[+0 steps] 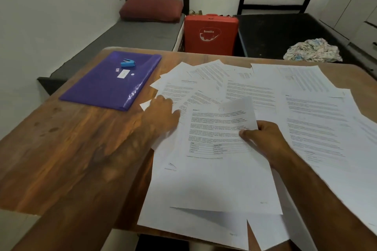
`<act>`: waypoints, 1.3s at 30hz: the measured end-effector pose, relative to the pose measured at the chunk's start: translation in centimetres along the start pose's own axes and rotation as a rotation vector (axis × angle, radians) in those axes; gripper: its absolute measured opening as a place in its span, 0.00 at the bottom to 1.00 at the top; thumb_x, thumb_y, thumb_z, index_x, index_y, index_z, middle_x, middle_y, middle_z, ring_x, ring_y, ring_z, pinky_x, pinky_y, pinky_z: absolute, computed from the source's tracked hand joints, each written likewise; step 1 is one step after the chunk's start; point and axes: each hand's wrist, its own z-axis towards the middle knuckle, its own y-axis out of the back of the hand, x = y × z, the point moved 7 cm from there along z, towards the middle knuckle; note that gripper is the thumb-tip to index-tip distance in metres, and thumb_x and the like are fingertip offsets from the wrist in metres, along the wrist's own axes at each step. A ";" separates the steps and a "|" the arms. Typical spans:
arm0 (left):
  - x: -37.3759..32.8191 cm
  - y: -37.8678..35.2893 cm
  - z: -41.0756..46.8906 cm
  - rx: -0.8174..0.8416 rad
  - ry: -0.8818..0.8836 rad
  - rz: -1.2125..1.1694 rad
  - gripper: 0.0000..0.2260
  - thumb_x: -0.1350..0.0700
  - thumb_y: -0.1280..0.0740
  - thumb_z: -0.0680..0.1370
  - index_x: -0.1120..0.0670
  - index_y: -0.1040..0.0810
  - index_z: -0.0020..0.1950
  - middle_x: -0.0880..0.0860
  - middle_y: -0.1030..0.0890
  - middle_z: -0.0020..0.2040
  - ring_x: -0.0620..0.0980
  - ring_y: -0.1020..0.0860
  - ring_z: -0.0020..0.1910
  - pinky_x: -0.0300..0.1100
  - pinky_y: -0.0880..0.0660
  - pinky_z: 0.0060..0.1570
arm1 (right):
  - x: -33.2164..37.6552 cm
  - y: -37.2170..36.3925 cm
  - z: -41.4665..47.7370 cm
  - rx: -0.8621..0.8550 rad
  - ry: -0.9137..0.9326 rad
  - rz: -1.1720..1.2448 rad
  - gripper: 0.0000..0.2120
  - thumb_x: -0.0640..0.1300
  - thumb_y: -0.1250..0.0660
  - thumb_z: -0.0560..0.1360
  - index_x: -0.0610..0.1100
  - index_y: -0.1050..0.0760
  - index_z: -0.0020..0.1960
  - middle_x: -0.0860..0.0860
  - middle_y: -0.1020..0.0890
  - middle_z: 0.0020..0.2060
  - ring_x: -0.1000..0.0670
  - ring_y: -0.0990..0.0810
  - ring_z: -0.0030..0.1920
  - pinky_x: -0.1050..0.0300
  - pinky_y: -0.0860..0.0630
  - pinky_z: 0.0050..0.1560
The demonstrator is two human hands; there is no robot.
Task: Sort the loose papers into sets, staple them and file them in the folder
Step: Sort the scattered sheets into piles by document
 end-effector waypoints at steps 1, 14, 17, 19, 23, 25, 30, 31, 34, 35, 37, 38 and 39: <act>-0.9 -0.6 0.4 0.032 -0.010 0.057 0.25 0.39 0.39 0.83 0.52 0.29 0.75 0.54 0.30 0.75 0.55 0.30 0.72 0.54 0.28 0.70 | -0.1 0.0 0.0 -0.003 -0.001 -0.005 0.07 0.35 0.27 0.77 0.45 0.17 0.51 0.50 0.13 0.44 0.47 0.12 0.41 0.59 0.19 0.35; -2.2 -1.9 1.2 -0.073 0.080 0.009 0.17 0.47 0.29 0.79 0.54 0.21 0.65 0.55 0.20 0.62 0.56 0.22 0.60 0.56 0.23 0.63 | -0.7 -0.3 -0.2 -0.043 0.057 0.032 0.08 0.33 0.27 0.77 0.45 0.18 0.52 0.52 0.13 0.45 0.54 0.13 0.41 0.64 0.19 0.36; -2.6 -1.1 0.2 -0.159 0.108 -0.036 0.14 0.50 0.28 0.79 0.52 0.20 0.63 0.54 0.20 0.61 0.56 0.23 0.61 0.56 0.24 0.64 | -0.8 -0.3 -0.5 -0.049 0.079 0.016 0.08 0.35 0.26 0.77 0.47 0.18 0.51 0.52 0.13 0.46 0.51 0.13 0.44 0.60 0.17 0.42; -2.7 -0.1 -0.3 -0.149 0.120 -0.173 0.10 0.52 0.29 0.80 0.51 0.22 0.60 0.52 0.19 0.59 0.53 0.22 0.55 0.53 0.22 0.62 | -0.9 0.0 -0.8 -0.052 0.064 0.083 0.07 0.35 0.26 0.77 0.45 0.17 0.53 0.50 0.12 0.47 0.48 0.12 0.45 0.56 0.16 0.45; -1.6 2.1 -1.7 -0.057 0.156 -0.829 0.14 0.55 0.26 0.79 0.51 0.25 0.62 0.47 0.19 0.54 0.46 0.19 0.43 0.30 0.24 0.33 | -0.4 0.2 -1.5 0.005 0.056 0.306 0.14 0.31 0.28 0.77 0.39 0.18 0.61 0.46 0.12 0.52 0.45 0.12 0.52 0.51 0.15 0.54; -1.1 1.8 -2.7 0.079 0.174 -1.156 0.19 0.59 0.25 0.77 0.51 0.26 0.65 0.48 0.16 0.54 0.50 0.14 0.43 0.34 0.21 0.30 | -0.1 0.3 -1.6 0.015 0.055 0.359 0.15 0.30 0.28 0.77 0.38 0.18 0.63 0.45 0.12 0.54 0.45 0.12 0.54 0.49 0.16 0.58; 0.3 0.2 -4.1 0.217 0.114 -1.250 0.18 0.63 0.25 0.76 0.54 0.23 0.64 0.52 0.14 0.59 0.57 0.14 0.53 0.60 0.17 0.52 | 0.4 -0.3 -1.8 0.053 0.022 0.400 0.14 0.33 0.28 0.78 0.39 0.18 0.63 0.45 0.12 0.55 0.43 0.13 0.55 0.44 0.18 0.60; 0.5 0.0 -4.4 0.235 0.097 -1.266 0.19 0.62 0.25 0.76 0.53 0.24 0.65 0.52 0.15 0.60 0.58 0.14 0.54 0.61 0.18 0.54 | 0.5 -0.6 -1.8 0.074 0.017 0.404 0.14 0.34 0.29 0.79 0.40 0.19 0.64 0.45 0.12 0.55 0.43 0.13 0.56 0.44 0.17 0.59; 1.1 -0.3 -5.4 0.298 0.092 -1.308 0.20 0.62 0.26 0.78 0.52 0.26 0.68 0.52 0.16 0.62 0.60 0.15 0.57 0.65 0.20 0.58 | 1.6 -2.0 -2.2 0.147 0.015 0.392 0.13 0.36 0.32 0.81 0.42 0.20 0.64 0.47 0.12 0.55 0.45 0.12 0.54 0.48 0.15 0.53; 1.5 -0.3 -5.6 0.298 0.096 -1.309 0.19 0.62 0.28 0.79 0.52 0.26 0.68 0.52 0.16 0.62 0.60 0.15 0.57 0.65 0.21 0.58 | 2.0 -2.3 -2.2 0.157 0.025 0.375 0.13 0.36 0.32 0.81 0.42 0.20 0.65 0.48 0.12 0.55 0.45 0.12 0.54 0.49 0.15 0.53; 2.5 0.1 -6.2 0.264 0.111 -1.306 0.16 0.60 0.30 0.81 0.51 0.25 0.67 0.51 0.15 0.61 0.59 0.15 0.56 0.65 0.21 0.58 | 2.5 -3.6 -1.9 0.137 0.027 0.348 0.14 0.36 0.30 0.80 0.41 0.20 0.65 0.48 0.12 0.54 0.45 0.13 0.55 0.49 0.16 0.56; 3.1 0.4 -6.7 0.240 0.114 -1.300 0.14 0.59 0.31 0.82 0.50 0.24 0.67 0.50 0.15 0.61 0.58 0.15 0.56 0.64 0.20 0.58 | 2.7 -4.4 -1.7 0.111 0.026 0.336 0.14 0.36 0.29 0.79 0.41 0.20 0.65 0.47 0.12 0.54 0.45 0.12 0.54 0.47 0.17 0.58; 3.7 0.8 -7.2 0.214 0.110 -1.296 0.13 0.58 0.32 0.82 0.50 0.24 0.66 0.50 0.15 0.60 0.58 0.14 0.55 0.61 0.19 0.57 | 2.9 -5.4 -1.6 0.085 0.028 0.327 0.15 0.36 0.27 0.78 0.40 0.21 0.65 0.47 0.12 0.53 0.45 0.12 0.53 0.46 0.17 0.60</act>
